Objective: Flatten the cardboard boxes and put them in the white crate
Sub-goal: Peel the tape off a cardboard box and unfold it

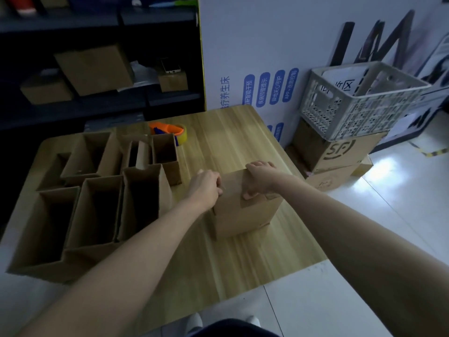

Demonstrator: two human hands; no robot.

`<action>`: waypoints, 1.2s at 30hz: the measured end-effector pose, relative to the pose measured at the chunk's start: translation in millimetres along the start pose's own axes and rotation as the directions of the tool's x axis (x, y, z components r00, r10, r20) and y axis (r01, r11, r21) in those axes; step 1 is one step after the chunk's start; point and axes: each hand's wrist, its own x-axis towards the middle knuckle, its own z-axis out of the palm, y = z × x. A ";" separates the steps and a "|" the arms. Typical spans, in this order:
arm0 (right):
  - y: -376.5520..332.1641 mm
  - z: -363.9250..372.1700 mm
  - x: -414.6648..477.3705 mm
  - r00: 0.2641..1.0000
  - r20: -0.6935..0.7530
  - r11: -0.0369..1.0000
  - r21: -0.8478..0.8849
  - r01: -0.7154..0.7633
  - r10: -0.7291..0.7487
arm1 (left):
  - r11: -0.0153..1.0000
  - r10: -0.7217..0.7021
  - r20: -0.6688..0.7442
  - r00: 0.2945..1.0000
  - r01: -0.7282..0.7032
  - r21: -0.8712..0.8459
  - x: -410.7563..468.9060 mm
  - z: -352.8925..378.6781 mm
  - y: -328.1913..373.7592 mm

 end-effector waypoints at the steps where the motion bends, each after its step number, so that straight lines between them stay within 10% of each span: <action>1: 0.2 0.8 -0.9 1.000 -0.001 1.000 0.008 -0.008 0.008 | 1.000 0.006 -0.005 1.000 -0.006 -0.005 1.3 0.4 -0.5; 36: 8.2 10.3 2.3 0.998 0.037 0.984 0.169 -0.058 0.053 | 0.997 0.081 -0.012 0.997 -0.081 0.018 16.7 29.5 12.5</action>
